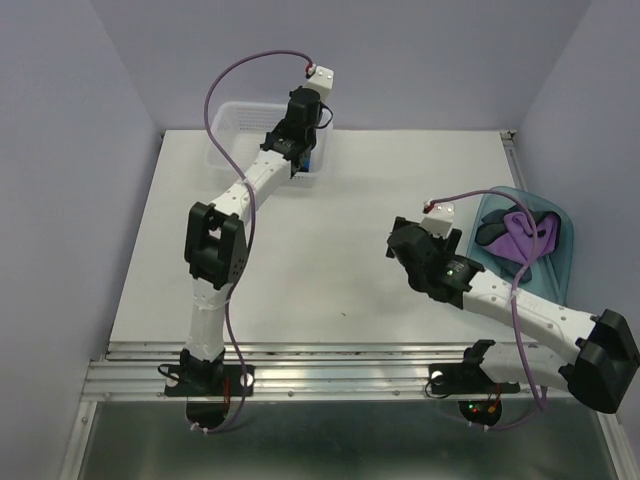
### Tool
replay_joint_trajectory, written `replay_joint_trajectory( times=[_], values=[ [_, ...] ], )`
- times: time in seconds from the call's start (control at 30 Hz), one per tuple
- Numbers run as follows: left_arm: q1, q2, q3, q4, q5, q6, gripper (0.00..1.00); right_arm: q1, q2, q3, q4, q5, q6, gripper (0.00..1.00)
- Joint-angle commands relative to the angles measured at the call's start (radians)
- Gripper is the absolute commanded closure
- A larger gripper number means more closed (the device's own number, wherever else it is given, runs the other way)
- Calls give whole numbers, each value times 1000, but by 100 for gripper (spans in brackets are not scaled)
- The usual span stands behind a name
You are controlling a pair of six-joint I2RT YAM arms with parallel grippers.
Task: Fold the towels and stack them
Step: Neatly place the folded towel into the bin
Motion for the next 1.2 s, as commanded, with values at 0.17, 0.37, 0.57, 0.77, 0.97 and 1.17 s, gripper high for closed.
replay_joint_trajectory(
  times=[0.17, 0.37, 0.57, 0.77, 0.97, 1.17],
  values=[
    [26, 28, 104, -15, 51, -125, 100, -32, 9, -22, 62, 10, -15, 0],
    [34, 71, 124, -30, 68, -139, 100, -44, 15, -24, 59, 0, -17, 0],
    [51, 126, 159, -44, 118, -173, 100, -53, 31, -18, 66, -16, -20, 0],
    [86, 182, 218, -66, 173, -182, 100, -64, 49, -10, 59, -15, -15, 0],
    [123, 214, 230, -70, 192, -193, 100, -68, 68, 4, 62, -18, -14, 0],
    [169, 267, 261, -69, 265, -182, 100, -71, 98, 19, 57, -26, -17, 0]
  ],
)
